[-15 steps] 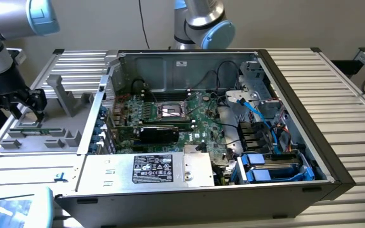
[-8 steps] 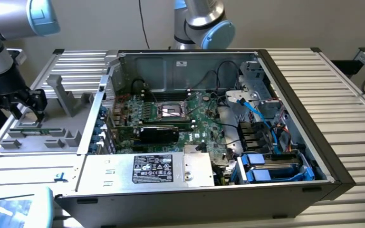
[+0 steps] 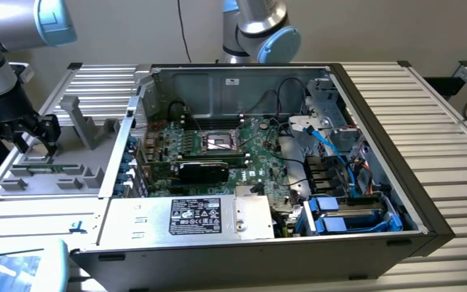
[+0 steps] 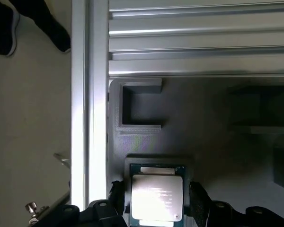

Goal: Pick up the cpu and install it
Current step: 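Pick up the cpu and move it towards the insertion slot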

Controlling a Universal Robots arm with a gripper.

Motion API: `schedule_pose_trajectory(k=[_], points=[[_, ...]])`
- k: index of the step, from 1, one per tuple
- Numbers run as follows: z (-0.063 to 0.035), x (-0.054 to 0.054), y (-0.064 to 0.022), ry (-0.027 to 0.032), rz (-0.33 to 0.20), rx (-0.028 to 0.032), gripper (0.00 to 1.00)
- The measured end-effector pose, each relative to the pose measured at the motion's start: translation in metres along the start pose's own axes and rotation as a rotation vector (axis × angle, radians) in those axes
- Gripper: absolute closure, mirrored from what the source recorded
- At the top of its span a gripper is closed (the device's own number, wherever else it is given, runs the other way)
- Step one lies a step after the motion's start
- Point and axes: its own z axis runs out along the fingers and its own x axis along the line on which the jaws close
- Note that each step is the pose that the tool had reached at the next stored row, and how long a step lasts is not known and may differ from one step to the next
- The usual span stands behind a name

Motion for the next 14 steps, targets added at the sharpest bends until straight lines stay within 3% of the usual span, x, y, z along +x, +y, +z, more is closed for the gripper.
schedule_pose_trajectory(k=[14], points=[[0.0013,-0.0003,0.0019,-0.0045,0.000,0.0076,0.34]])
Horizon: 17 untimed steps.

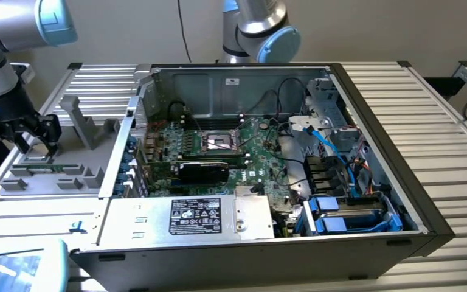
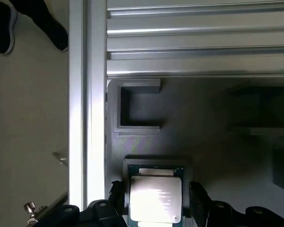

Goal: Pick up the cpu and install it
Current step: 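Pick up the cpu and move it towards the insertion slot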

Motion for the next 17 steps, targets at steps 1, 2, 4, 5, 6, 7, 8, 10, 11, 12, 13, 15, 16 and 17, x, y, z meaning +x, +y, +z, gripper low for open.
schedule_pose_trajectory(k=[1,2,4,5,6,7,8,10,11,12,13,15,16,17], points=[[0.0000,0.0000,0.0001,-0.0004,0.000,0.0001,0.34],[0.0000,0.0000,0.0001,-0.0007,0.000,0.0001,0.34],[0.0000,0.0000,0.0001,-0.0007,0.000,0.0002,0.34],[0.0000,0.0000,0.0001,-0.0007,0.000,0.0002,0.34],[0.0002,0.0000,0.0001,-0.0008,0.000,0.0002,0.34],[0.0003,0.0000,0.0001,-0.0009,0.000,0.0002,0.34],[0.0009,-0.0001,0.0001,-0.0014,0.000,0.0002,0.34],[0.0015,-0.0001,0.0001,-0.0020,0.000,0.0002,0.34],[0.0015,-0.0001,0.0001,-0.0021,0.000,0.0002,0.34],[0.0015,-0.0001,0.0001,-0.0021,0.000,0.0003,0.36],[0.0014,-0.0001,0.0001,-0.0017,0.000,0.0004,0.36],[0.0015,-0.0001,0.0001,-0.0019,0.000,0.0003,0.45],[0.0016,-0.0001,0.0001,-0.0020,0.000,0.0002,0.45],[0.0016,-0.0001,0.0001,-0.0021,0.000,0.0003,0.45]])
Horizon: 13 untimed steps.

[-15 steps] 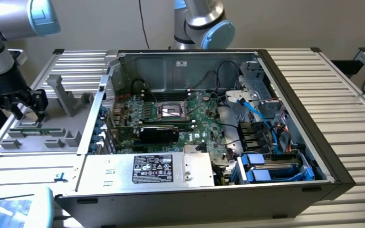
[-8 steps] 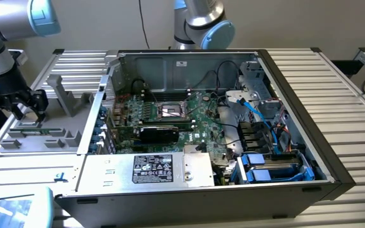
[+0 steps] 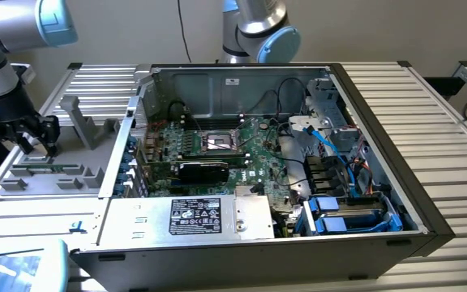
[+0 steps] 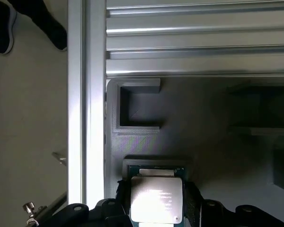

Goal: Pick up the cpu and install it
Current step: 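Pick up the cpu and move it towards the insertion slot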

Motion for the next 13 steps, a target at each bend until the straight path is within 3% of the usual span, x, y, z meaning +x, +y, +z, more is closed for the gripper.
schedule_pose_trajectory(k=[5,13], points=[[-0.0031,0.000,0.0001,-0.0014,0.000,-0.0003,0.45],[-0.0398,0.002,0.0007,-0.0004,0.000,0.0006,0.45]])
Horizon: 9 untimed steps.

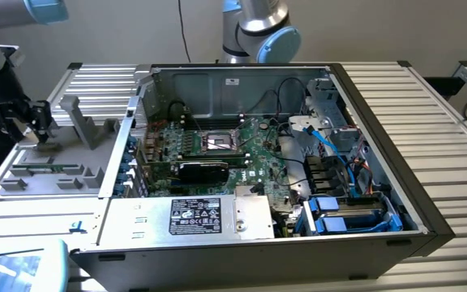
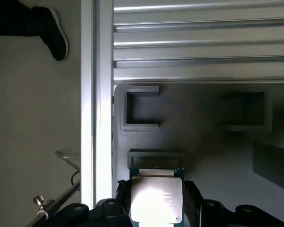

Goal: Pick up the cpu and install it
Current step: 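Pick up the cpu and move it towards the insertion slot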

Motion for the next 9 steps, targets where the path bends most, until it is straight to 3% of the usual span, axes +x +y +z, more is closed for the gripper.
schedule_pose_trajectory(k=[9], points=[[-0.0409,0.002,0.0007,0.0002,0.000,0.0005,0.45]])
